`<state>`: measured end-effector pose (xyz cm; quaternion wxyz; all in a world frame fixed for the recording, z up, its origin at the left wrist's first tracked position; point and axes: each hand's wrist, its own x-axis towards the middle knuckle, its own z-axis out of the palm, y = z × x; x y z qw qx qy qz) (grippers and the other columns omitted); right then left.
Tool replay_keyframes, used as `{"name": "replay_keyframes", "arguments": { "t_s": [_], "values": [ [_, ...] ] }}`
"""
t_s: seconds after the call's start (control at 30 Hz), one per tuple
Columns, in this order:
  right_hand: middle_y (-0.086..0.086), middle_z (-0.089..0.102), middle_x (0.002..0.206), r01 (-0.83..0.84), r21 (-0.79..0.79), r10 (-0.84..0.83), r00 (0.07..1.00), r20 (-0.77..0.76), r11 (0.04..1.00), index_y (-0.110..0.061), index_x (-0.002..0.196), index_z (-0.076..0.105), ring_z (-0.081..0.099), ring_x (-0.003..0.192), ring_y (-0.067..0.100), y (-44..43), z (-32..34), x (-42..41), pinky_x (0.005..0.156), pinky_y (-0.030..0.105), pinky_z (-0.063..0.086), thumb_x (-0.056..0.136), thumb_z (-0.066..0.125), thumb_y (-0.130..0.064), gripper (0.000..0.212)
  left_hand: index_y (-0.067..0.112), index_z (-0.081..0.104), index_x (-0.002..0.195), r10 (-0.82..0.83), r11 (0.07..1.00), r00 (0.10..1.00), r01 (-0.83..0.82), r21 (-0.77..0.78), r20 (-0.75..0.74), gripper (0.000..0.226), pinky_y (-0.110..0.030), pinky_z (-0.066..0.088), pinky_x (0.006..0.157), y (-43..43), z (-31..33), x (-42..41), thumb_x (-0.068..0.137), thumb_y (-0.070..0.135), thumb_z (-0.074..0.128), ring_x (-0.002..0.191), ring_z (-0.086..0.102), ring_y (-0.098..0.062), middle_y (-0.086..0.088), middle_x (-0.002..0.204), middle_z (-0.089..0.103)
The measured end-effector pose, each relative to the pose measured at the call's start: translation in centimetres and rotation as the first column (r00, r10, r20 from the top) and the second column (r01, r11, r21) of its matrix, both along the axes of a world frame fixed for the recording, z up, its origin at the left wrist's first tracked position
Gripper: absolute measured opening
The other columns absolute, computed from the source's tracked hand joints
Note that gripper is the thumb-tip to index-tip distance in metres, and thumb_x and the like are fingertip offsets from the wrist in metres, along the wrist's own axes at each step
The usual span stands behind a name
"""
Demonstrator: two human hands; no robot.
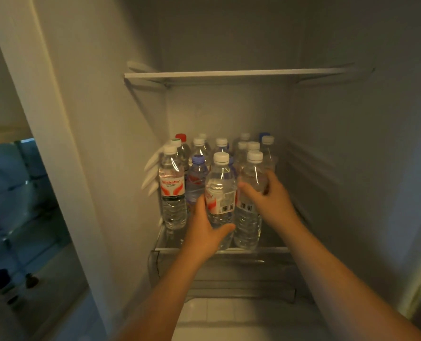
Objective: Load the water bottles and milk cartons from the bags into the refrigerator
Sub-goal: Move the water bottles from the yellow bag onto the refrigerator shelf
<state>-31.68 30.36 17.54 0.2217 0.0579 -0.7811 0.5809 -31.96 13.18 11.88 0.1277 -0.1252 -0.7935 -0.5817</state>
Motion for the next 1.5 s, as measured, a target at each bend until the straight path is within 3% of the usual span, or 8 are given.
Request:
{"name": "replay_keyframes", "arguments": {
  "t_s": [0.2,0.33,0.47,0.67,0.8,1.07,1.3,1.5],
  "values": [
    [-0.018,0.069,0.102,0.023,0.067,-0.033,0.989,0.146,0.997,-0.037,0.117,0.056,0.065,0.096,-0.002,0.3,-4.9,1.1,0.091,0.037,0.055,0.07,0.082,-0.039,0.053,0.047,0.025,0.146,0.139,0.988,0.985,-0.145,-0.056,-0.103,0.098,-0.047,0.048,0.102,0.4,-2.5,0.9,0.065,0.044,0.08,0.129,0.049,-0.013,0.011,0.139,0.05],
    [-0.016,0.067,0.091,0.177,0.137,-0.187,0.981,0.06,0.975,-0.036,0.104,0.056,0.066,0.087,0.006,0.5,-5.5,1.6,0.076,0.032,0.054,0.07,0.081,-0.038,0.042,0.044,0.016,0.151,0.231,0.963,0.963,-0.246,-0.107,-0.139,0.102,-0.05,0.045,0.105,0.3,-2.5,1.4,0.073,0.035,0.083,0.136,0.041,-0.018,0.005,0.148,0.04],
    [-0.009,0.07,0.103,0.269,0.05,-0.271,0.962,0.029,0.962,-0.028,0.113,0.06,0.067,0.096,0.01,2.5,-6.3,1.1,0.079,0.03,0.051,0.073,0.08,-0.035,0.046,0.037,0.011,0.154,0.352,0.918,0.925,-0.371,-0.142,-0.143,0.103,-0.054,0.043,0.105,-1.0,-3.0,1.3,0.077,0.038,0.08,0.138,0.035,-0.028,-0.004,0.148,0.039],
    [-0.01,0.065,0.124,0.295,0.141,-0.31,0.945,0.1,0.945,-0.036,0.129,0.049,0.063,0.112,0.018,4.6,-6.4,-1.0,0.092,0.046,0.053,0.065,0.066,-0.071,0.076,0.021,0.019,0.155,0.576,0.729,0.775,-0.631,-0.265,-0.259,0.099,-0.048,0.04,0.101,-3.5,-2.9,1.2,0.077,0.039,0.078,0.124,0.038,-0.033,-0.014,0.14,0.046],
    [-0.008,0.063,0.128,0.253,0.147,-0.269,0.958,0.097,0.956,-0.037,0.131,0.049,0.06,0.117,0.02,4.9,-6.1,-2.7,0.097,0.046,0.05,0.074,0.067,-0.062,0.065,0.02,0.026,0.152,0.572,0.723,0.745,-0.656,-0.218,-0.344,0.095,-0.046,0.045,0.1,-3.9,-3.3,1.4,0.075,0.031,0.082,0.13,0.041,-0.03,-0.01,0.144,0.037],
    [0.004,0.068,0.119,0.189,0.068,-0.196,0.972,0.131,0.98,-0.018,0.121,0.062,0.063,0.108,0.019,5.0,-7.3,-4.2,0.089,0.031,0.046,0.086,0.071,-0.013,0.037,0.011,0.049,0.126,0.615,0.738,0.694,-0.674,-0.036,-0.374,0.058,-0.029,0.044,0.074,-3.6,-4.4,2.1,0.077,0.017,0.08,0.103,0.056,-0.026,-0.008,0.123,0.045],
    [0.0,0.068,0.112,0.234,0.049,-0.238,0.964,0.115,0.971,-0.017,0.119,0.064,0.062,0.102,0.016,4.5,-7.2,-4.0,0.085,0.027,0.044,0.084,0.073,-0.012,0.036,0.007,0.055,0.1,0.613,0.743,0.706,-0.668,-0.047,-0.354,0.017,-0.027,0.037,0.068,-4.4,-5.2,1.9,0.086,0.003,0.064,0.083,0.053,-0.023,-0.011,0.104,0.051],
    [-0.003,0.06,0.105,0.249,0.019,-0.25,0.963,0.105,0.968,-0.015,0.119,0.055,0.055,0.092,0.012,3.7,-6.9,-3.3,0.079,0.025,0.04,0.087,0.07,-0.009,0.036,0.01,0.054,0.09,0.599,0.756,0.734,-0.65,-0.077,-0.319,0.013,-0.029,0.038,0.065,-5.0,-5.0,2.0,0.086,0.006,0.065,0.075,0.05,-0.019,-0.005,0.098,0.051]
  ]
}}
